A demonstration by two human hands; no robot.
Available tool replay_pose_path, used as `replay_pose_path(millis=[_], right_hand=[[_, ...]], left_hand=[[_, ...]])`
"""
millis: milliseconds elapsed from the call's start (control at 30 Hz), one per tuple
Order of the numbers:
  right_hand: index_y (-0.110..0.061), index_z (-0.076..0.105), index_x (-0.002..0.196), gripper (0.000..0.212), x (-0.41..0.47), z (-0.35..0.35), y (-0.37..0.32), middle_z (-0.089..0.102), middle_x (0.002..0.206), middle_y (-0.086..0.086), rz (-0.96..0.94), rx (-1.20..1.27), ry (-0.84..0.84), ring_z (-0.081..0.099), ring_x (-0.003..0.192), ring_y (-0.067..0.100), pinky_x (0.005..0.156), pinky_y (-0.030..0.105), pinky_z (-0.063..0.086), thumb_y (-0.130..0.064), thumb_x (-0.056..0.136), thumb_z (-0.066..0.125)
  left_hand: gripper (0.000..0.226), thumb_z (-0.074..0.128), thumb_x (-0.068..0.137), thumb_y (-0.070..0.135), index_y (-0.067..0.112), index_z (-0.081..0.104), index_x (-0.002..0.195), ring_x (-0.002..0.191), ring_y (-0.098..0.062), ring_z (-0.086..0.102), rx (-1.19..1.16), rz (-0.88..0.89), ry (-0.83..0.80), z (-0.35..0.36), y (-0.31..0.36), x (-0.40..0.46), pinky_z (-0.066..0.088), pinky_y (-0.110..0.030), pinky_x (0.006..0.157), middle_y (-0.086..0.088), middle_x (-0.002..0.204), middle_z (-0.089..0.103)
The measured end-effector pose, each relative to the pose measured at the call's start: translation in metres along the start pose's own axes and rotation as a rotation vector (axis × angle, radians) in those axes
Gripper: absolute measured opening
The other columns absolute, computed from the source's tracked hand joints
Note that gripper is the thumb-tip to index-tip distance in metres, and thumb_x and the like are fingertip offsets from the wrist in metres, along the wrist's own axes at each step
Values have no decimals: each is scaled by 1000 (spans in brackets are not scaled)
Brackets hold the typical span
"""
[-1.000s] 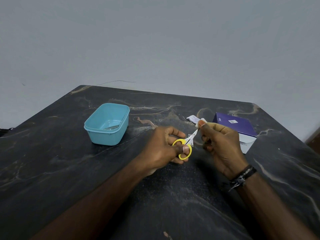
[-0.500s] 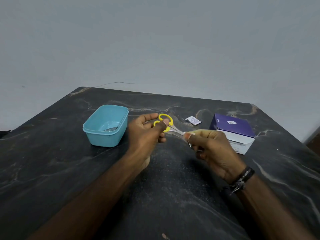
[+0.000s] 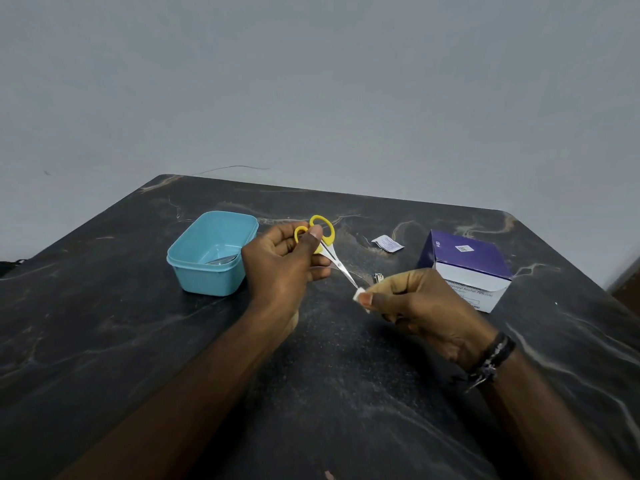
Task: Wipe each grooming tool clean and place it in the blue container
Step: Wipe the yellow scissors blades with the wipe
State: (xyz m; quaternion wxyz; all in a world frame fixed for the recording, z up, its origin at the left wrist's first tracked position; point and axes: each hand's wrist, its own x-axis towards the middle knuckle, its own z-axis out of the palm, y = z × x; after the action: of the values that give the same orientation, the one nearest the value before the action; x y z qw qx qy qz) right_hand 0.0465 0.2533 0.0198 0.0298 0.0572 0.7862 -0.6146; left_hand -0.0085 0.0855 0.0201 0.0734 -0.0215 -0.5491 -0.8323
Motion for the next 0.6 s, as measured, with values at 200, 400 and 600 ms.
replay_pose_path(millis=[200,400,600], right_hand=[[6,73,77,27,4,2,3,48,53,4,-21,76,99,34,46,9,38,16,25,-21,74,78],[3,75,85,19,5,7,6,45,56,8,-72,154,156,33,44,8,39,17,24,-15,80,75],[4,74,83,20,7,9,8,46,50,3,-89,170,192,32,41,6,38,16,24,-16,79,76]], left_hand=[[18,71,85,9,3,67,102,51,-15,63,78,12,-49,-4,1,4,58,-28,52,-12,76,70],[18,68,87,0,0,69,105,59,-21,69,303,-47,-291,3,-16,-8,61,-33,60,-17,78,71],[11,66,88,0,9,69,93,64,-21,69,344,-44,-383,1,-14,-6,62,-35,63,-10,72,70]])
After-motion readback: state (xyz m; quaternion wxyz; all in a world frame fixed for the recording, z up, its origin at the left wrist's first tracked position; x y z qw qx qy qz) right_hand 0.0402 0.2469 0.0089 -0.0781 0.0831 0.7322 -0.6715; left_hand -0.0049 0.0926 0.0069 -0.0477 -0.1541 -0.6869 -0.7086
